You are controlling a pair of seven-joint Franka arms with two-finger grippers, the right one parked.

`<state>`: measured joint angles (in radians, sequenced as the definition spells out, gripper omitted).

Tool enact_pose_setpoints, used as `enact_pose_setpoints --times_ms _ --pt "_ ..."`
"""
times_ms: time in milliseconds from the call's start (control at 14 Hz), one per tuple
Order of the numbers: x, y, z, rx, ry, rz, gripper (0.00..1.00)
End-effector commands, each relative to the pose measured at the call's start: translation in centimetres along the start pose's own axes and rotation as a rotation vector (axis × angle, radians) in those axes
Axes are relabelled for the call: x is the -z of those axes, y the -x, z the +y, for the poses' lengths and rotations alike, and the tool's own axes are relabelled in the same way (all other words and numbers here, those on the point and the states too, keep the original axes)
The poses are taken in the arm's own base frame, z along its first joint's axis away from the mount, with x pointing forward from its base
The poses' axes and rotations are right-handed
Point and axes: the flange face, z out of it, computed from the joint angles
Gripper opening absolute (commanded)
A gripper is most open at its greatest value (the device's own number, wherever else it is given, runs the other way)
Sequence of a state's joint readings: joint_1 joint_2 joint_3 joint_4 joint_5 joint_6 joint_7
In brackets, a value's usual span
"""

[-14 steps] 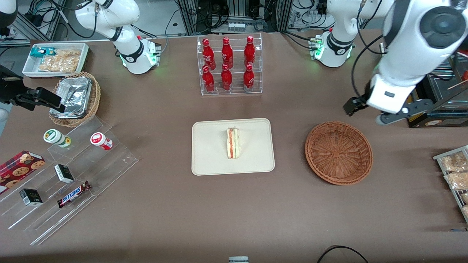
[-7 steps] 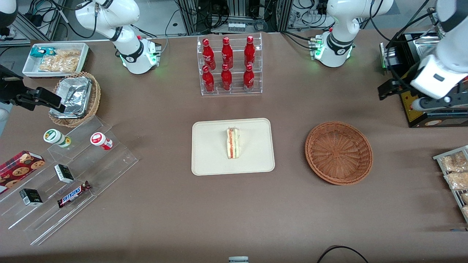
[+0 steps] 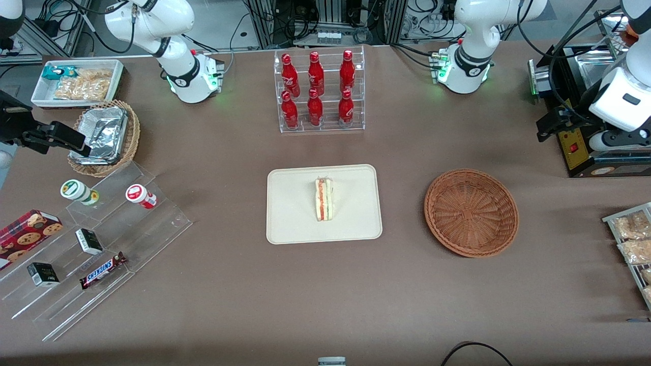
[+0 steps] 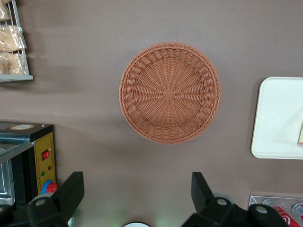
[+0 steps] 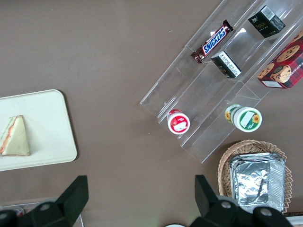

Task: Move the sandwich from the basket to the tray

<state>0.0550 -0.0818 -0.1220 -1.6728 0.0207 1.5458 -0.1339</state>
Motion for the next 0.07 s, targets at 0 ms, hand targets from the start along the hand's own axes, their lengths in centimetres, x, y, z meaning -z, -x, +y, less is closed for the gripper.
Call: enact_pose_setpoints --times_ms 0 --pt "0.61 -0.65 0.16 0.005 0.014 0.016 1.0"
